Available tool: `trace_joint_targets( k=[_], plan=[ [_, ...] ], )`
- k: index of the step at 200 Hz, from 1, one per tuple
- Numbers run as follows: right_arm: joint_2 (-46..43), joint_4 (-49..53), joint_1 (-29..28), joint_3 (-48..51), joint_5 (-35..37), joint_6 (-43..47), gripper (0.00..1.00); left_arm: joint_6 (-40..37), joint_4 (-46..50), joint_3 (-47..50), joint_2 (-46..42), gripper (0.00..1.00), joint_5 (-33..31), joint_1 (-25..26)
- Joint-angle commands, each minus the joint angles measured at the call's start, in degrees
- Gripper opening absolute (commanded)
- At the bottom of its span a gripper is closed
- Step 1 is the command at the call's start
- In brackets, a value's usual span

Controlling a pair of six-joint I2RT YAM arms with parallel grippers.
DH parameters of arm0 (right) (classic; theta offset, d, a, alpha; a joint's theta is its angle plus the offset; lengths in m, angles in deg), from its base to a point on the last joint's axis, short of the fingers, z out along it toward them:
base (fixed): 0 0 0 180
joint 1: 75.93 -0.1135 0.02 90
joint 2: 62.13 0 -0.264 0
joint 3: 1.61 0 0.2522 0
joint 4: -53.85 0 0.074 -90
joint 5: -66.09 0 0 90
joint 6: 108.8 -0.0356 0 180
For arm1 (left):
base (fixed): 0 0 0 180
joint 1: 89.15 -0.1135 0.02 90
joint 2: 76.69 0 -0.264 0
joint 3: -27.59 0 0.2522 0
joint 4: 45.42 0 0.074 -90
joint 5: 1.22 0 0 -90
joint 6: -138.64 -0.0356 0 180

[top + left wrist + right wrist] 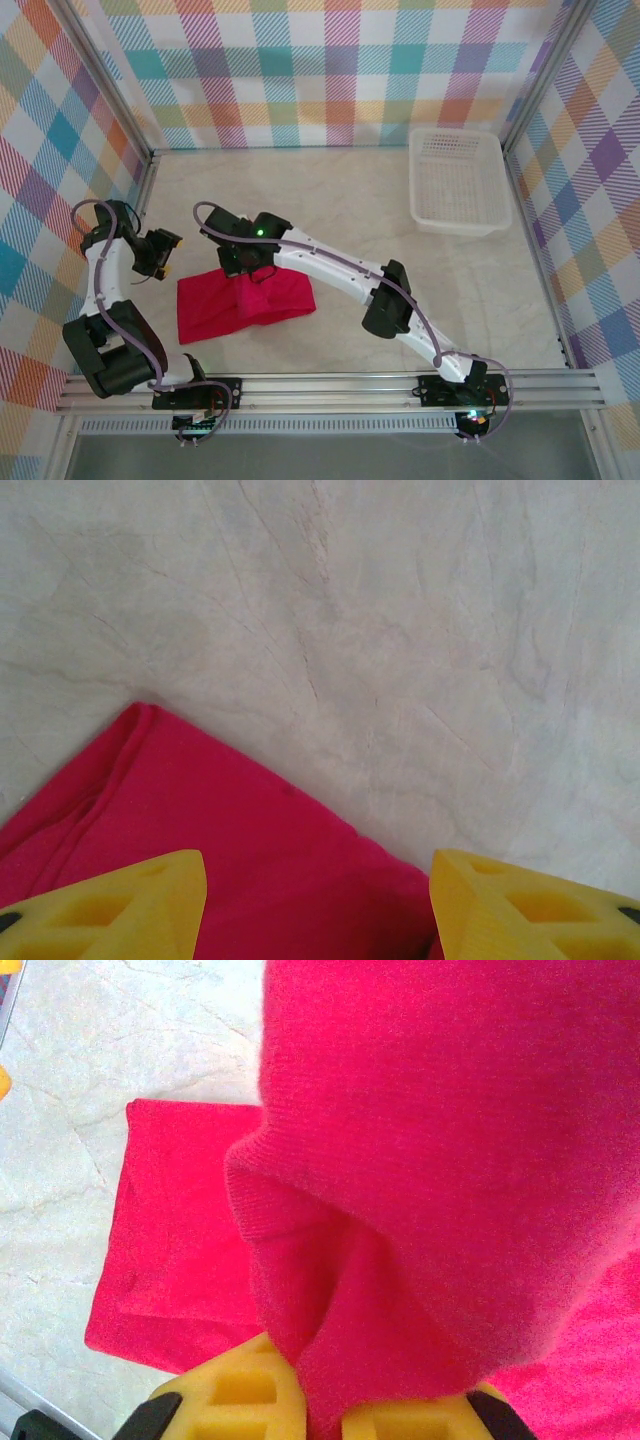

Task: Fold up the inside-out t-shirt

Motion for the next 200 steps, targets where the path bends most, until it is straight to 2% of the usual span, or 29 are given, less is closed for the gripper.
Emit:
trace_joint_targets(
  k=[1, 18, 35, 46, 69, 100, 118, 131, 174, 200],
  plan=[
    [-5.5, -1.1, -0.6, 1.4, -1.0, 2.0, 0.01, -1.9, 2.2, -1.2, 1.2, 0.61, 3.9, -2.9],
    [-7.7, -0.5, -0.7, 2.7, 0.3, 2.9, 0.01, -2.4, 2.5, -1.4, 1.2, 0.61, 4.5, -4.5],
    [-10.2, 2.4, -0.5, 4.9, 5.7, 3.8, 0.02, -2.5, 2.2, -1.3, 0.9, 0.61, 4.7, -4.7],
    [-12.7, 2.7, 0.4, 9.0, 7.6, 3.7, 0.03, -1.7, 0.8, 0.1, 0.7, 0.61, 5.4, -4.6],
    [-19.9, -2.3, 2.7, 21.1, 6.8, 2.8, 0.02, 0.6, -1.8, 3.8, 1.1, 0.59, 4.9, -1.9],
    [-28.1, -5.2, 5.5, 32.7, 8.2, 3.2, 0.03, 6.4, -8.5, 11.1, 0.5, 0.58, -2.1, 8.5],
    [-32.4, -5.8, 8.1, 38.7, 8.3, 3.0, 0.03, 9.2, -12.2, 13.0, 3.8, 0.58, -4.8, 16.3],
    [-36.2, -6.2, 10.3, 43.2, 8.9, 3.0, 0.02, 10.0, -12.3, 11.5, 7.1, 0.57, -6.2, 20.2],
    [-50.6, -6.7, 19.9, 56.8, 9.9, 5.1, 0.03, 12.4, -11.6, 4.9, 10.0, 0.58, -9.6, 26.7],
    [-56.0, -5.6, 24.7, 59.7, 9.3, 8.0, 0.03, 12.8, -10.0, -1.1, 12.8, 0.58, -9.0, 29.2]
  ],
)
